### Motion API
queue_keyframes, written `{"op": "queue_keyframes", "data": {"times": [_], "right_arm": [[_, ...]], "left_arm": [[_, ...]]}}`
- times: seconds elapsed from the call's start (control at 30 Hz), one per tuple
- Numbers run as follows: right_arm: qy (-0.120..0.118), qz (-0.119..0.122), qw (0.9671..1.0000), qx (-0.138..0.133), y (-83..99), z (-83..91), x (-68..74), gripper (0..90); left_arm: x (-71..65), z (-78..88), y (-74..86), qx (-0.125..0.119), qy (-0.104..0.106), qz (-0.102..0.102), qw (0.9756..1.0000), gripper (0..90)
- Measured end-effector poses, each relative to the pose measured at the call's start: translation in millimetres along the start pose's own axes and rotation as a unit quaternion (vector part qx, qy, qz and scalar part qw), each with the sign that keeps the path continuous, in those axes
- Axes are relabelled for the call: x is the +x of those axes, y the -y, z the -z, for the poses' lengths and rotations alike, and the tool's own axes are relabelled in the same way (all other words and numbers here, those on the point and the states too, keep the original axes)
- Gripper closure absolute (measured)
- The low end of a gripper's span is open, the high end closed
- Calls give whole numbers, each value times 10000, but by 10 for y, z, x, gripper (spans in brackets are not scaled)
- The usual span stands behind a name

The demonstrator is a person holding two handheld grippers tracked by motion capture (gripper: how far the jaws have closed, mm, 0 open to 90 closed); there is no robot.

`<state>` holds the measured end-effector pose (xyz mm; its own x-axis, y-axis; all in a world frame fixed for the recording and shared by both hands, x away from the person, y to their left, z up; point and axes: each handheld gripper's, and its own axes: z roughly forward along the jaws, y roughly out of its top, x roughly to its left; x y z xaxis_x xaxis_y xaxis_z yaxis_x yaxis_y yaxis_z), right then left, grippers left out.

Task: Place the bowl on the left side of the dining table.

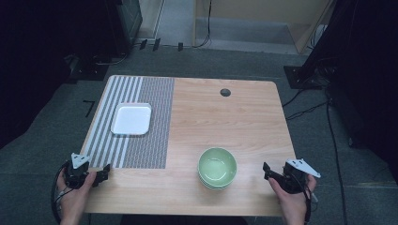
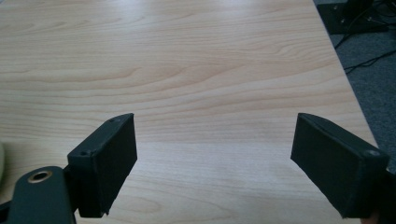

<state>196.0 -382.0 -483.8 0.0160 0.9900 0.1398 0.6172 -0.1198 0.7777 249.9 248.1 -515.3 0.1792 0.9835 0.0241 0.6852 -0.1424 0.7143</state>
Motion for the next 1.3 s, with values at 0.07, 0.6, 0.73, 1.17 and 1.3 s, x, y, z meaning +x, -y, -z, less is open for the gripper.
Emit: {"op": "queue_keyframes", "data": {"times": [0.07, 0.6, 0.73, 1.17, 1.3], "right_arm": [[-146, 0, 9999, 2, -24, 12, 56, 142], [-680, -56, 9974, -213, -155, 130, 346, 157], [-704, -38, 9971, -276, -195, 181, 426, 155], [-827, 115, 9958, -387, -232, 237, 651, 211], [-923, 127, 9949, -390, -231, 239, 701, 221]], "left_arm": [[18, 15, -11, -51, 79, 148, 9998, 79], [-95, 108, -151, -229, 223, 220, 9992, 79], [-126, 132, -185, -252, 282, 221, 9990, 79], [-341, 233, -324, -454, 486, 168, 9976, 79], [-401, 246, -348, -478, 557, 168, 9972, 79]]}}
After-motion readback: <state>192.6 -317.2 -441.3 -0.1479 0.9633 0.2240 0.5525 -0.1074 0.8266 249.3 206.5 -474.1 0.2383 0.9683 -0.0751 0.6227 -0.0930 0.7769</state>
